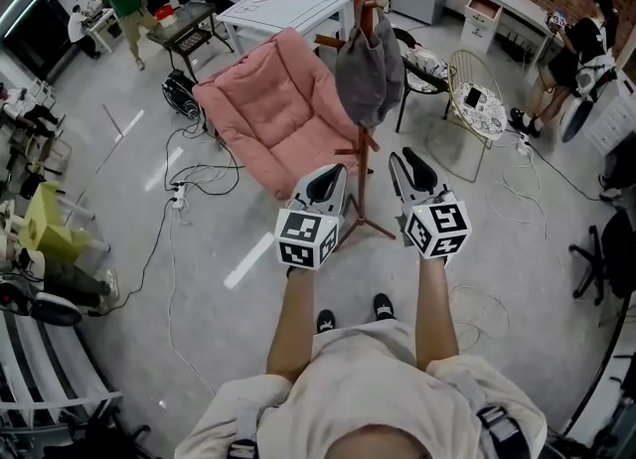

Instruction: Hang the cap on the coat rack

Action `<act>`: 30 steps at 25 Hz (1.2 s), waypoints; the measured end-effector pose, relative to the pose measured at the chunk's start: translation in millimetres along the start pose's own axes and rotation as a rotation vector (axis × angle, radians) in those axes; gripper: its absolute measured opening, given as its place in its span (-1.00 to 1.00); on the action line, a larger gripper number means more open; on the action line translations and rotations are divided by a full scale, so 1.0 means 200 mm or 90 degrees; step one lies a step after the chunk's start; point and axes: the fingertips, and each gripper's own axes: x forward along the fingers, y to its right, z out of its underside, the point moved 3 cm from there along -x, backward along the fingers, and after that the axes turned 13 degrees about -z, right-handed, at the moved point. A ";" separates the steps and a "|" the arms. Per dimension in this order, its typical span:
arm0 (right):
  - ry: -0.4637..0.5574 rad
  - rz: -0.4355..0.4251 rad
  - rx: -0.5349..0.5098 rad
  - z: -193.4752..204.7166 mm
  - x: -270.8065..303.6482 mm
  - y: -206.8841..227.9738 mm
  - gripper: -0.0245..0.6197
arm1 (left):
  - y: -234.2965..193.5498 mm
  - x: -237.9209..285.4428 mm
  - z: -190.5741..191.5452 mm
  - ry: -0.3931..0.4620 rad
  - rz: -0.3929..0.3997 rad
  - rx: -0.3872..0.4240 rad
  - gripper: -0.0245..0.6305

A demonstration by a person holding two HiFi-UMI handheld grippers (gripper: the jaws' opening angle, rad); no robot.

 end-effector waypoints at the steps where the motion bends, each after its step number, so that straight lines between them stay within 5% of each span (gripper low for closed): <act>1: -0.005 0.001 0.002 0.03 -0.01 0.00 -0.60 | -0.01 -0.01 0.03 -0.004 -0.002 0.002 -0.90; 17: -0.014 -0.015 0.000 0.07 -0.01 -0.05 -0.61 | -0.04 -0.05 0.03 0.022 -0.006 -0.036 -0.90; 30: -0.023 -0.011 0.017 0.11 -0.02 -0.06 -0.72 | -0.02 -0.05 0.05 0.016 -0.003 -0.019 -0.90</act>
